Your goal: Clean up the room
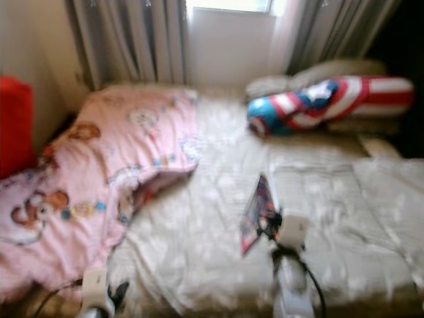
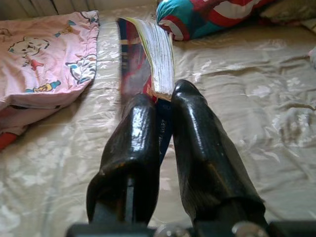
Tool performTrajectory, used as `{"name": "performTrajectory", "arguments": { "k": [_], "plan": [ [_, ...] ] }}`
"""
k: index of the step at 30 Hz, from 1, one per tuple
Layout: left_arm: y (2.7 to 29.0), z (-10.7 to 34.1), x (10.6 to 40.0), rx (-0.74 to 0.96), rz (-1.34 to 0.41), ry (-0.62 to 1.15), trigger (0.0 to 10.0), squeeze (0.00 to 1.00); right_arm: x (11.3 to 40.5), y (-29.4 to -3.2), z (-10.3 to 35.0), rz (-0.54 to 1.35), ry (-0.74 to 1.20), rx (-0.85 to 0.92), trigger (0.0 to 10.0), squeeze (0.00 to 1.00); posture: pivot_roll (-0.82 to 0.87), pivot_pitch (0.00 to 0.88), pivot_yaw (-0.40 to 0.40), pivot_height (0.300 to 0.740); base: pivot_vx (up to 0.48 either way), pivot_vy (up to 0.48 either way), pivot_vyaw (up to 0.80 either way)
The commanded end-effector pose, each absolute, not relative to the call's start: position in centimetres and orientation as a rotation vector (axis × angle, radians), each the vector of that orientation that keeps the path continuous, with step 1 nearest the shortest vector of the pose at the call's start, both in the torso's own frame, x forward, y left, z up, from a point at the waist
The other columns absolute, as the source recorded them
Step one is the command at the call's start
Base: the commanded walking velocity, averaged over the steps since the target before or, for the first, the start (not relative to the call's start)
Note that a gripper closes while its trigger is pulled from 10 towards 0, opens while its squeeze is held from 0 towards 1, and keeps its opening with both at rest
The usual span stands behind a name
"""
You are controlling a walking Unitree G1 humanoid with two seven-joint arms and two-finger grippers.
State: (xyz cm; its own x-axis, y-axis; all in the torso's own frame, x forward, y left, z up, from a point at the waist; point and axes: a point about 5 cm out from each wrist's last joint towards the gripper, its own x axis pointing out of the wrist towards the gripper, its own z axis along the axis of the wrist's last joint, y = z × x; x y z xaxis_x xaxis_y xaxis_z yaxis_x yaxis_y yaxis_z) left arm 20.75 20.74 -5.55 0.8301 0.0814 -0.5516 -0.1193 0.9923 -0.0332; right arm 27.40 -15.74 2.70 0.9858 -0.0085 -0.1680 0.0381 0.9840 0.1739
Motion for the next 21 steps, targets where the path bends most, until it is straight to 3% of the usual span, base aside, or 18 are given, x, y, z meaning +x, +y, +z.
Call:
{"name": "performTrajectory", "arguments": {
  "k": [1,13,17,21],
  "plan": [
    [19.84,-5.68,20.74,-0.067,0.078,0.58,10.0,0.0,27.76,-16.79,3.51,-0.051,0.125,0.169,10.0,0.0,0.01,0.0,-0.058,0.74,0.0,-0.341,0.0],
    [19.44,-5.25,21.26,-0.061,0.067,0.544,10.0,0.0,27.76,-16.51,3.75,-0.013,0.105,0.15,10.0,0.0,0.01,0.0,-0.059,0.74,0.0,-0.339,0.0],
    [19.38,-5.19,21.32,-0.061,0.066,0.539,10.0,0.0,27.73,-16.37,3.65,-0.003,0.115,0.138,10.0,0.0,0.01,0.0,-0.06,0.74,0.0,-0.336,0.78],
    [19.39,-5.18,21.3,-0.06,0.066,0.538,10.0,0.0,27.65,-16.4,3.56,-0.009,0.12,0.155,10.0,0.0,0.01,0.0,-0.061,0.74,0.0,-0.298,0.0]
  ]
}}
